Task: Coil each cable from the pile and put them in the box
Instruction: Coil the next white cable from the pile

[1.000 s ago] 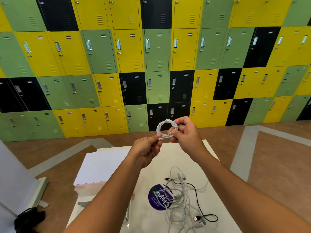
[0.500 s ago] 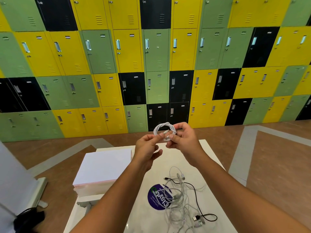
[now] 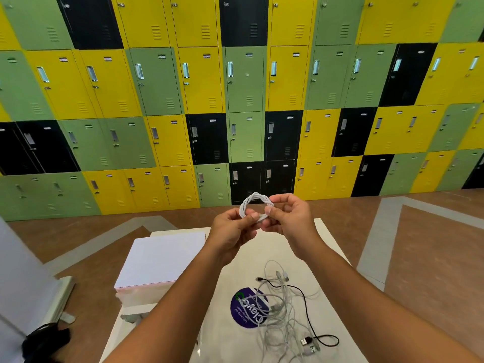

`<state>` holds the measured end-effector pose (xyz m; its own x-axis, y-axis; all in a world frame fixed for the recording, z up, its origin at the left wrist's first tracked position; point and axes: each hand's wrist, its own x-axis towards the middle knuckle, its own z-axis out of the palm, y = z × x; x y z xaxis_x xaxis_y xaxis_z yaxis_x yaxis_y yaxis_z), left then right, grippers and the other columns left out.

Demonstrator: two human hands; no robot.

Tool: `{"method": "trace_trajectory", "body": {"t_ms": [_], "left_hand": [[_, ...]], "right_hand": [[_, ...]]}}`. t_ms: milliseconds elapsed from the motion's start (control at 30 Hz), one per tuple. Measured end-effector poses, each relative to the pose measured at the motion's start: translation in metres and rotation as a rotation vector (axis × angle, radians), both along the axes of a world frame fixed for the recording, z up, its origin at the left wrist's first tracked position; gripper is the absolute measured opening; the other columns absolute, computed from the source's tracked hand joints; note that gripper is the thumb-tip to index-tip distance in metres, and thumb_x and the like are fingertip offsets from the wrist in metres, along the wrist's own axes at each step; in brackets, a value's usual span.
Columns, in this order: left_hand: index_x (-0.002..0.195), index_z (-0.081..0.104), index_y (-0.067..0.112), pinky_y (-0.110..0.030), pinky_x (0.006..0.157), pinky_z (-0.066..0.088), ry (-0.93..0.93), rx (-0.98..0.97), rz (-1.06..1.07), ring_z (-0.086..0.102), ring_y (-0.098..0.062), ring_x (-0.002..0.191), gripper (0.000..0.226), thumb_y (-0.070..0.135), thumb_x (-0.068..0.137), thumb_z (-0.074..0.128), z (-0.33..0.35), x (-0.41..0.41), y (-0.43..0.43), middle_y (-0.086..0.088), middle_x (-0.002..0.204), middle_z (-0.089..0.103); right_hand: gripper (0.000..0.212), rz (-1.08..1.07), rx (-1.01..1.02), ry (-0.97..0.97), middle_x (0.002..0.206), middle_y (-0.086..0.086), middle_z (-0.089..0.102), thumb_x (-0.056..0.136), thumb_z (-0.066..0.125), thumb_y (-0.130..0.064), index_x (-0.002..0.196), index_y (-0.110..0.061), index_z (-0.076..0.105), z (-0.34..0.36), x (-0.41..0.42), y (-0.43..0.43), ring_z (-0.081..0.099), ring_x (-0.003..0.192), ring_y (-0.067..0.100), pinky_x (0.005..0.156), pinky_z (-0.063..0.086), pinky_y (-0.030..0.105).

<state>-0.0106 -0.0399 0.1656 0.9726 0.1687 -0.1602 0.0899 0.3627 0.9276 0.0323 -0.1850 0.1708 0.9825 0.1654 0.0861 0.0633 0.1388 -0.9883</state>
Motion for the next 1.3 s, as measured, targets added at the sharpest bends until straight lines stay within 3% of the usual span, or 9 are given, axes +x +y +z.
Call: {"method": "trace_trajectory", "body": {"t_ms": [200, 467, 667, 833, 1000, 1133, 1300], "left_hand": [[0.103, 0.069, 0.002, -0.023, 0.06, 0.057, -0.058, -0.005, 0.041, 0.074, -0.017, 0.074, 0.013, 0.001, 0.09, 0.069, -0.001, 0.0, -0.001, -0.01, 0.086, 0.077], [0.094, 0.069, 0.012, -0.028, 0.063, 0.058, -0.067, 0.373, 0.202, 0.074, -0.018, 0.075, 0.006, 0.006, 0.092, 0.069, -0.005, 0.008, -0.002, -0.01, 0.089, 0.075], [0.093, 0.069, 0.012, -0.027, 0.061, 0.056, -0.066, 0.335, 0.163, 0.071, -0.019, 0.073, 0.004, 0.009, 0.094, 0.068, 0.0, 0.008, 0.0, -0.011, 0.09, 0.074], [0.089, 0.065, 0.014, -0.021, 0.053, 0.053, -0.044, 0.527, 0.284, 0.069, -0.016, 0.068, 0.009, 0.007, 0.095, 0.064, 0.001, 0.011, -0.006, -0.008, 0.083, 0.07], [0.101, 0.072, 0.004, -0.028, 0.059, 0.052, -0.09, 0.315, 0.045, 0.063, -0.016, 0.066, 0.01, 0.01, 0.095, 0.066, 0.001, 0.009, 0.009, -0.013, 0.085, 0.071], [0.106, 0.072, 0.004, -0.026, 0.061, 0.054, -0.113, 0.162, 0.018, 0.063, -0.016, 0.07, 0.015, 0.013, 0.096, 0.065, -0.006, 0.003, 0.008, -0.008, 0.082, 0.07], [0.114, 0.07, 0.006, -0.03, 0.071, 0.057, -0.136, 0.089, -0.053, 0.071, -0.019, 0.083, 0.023, 0.018, 0.096, 0.065, -0.006, -0.002, 0.011, -0.011, 0.1, 0.075]], "right_hand": [[0.025, -0.015, 0.059, 0.044, 0.095, 0.019, 0.072, 0.089, 0.07, 0.001, 0.11, -0.006, 0.06, -0.003, 0.001, 0.0, 0.07, 0.067, 0.025, 0.063, 0.059, 0.038], [0.021, -0.014, 0.019, 0.0, 0.095, 0.013, 0.074, 0.087, 0.073, -0.001, 0.103, -0.008, 0.062, -0.007, 0.0, 0.003, 0.073, 0.079, 0.025, 0.069, 0.059, 0.033], [0.023, 0.002, 0.179, 0.043, 0.098, 0.012, 0.073, 0.088, 0.068, 0.005, 0.105, -0.008, 0.058, -0.011, -0.002, 0.003, 0.072, 0.083, 0.023, 0.071, 0.058, 0.031], [0.021, 0.049, 0.158, 0.026, 0.099, 0.016, 0.072, 0.089, 0.065, 0.008, 0.098, -0.009, 0.058, -0.014, -0.004, 0.008, 0.071, 0.086, 0.028, 0.074, 0.056, 0.035], [0.021, 0.081, 0.206, 0.072, 0.101, 0.012, 0.075, 0.092, 0.062, 0.005, 0.106, -0.01, 0.059, -0.006, 0.002, 0.001, 0.072, 0.083, 0.022, 0.07, 0.055, 0.031], [0.021, 0.092, 0.029, 0.038, 0.107, 0.005, 0.076, 0.092, 0.067, -0.007, 0.112, -0.014, 0.061, -0.006, 0.004, 0.001, 0.072, 0.094, 0.023, 0.068, 0.052, 0.031], [0.021, 0.094, 0.101, 0.089, 0.105, 0.011, 0.075, 0.091, 0.068, -0.005, 0.11, -0.011, 0.061, -0.006, 0.004, -0.003, 0.073, 0.087, 0.023, 0.065, 0.054, 0.033]]}}
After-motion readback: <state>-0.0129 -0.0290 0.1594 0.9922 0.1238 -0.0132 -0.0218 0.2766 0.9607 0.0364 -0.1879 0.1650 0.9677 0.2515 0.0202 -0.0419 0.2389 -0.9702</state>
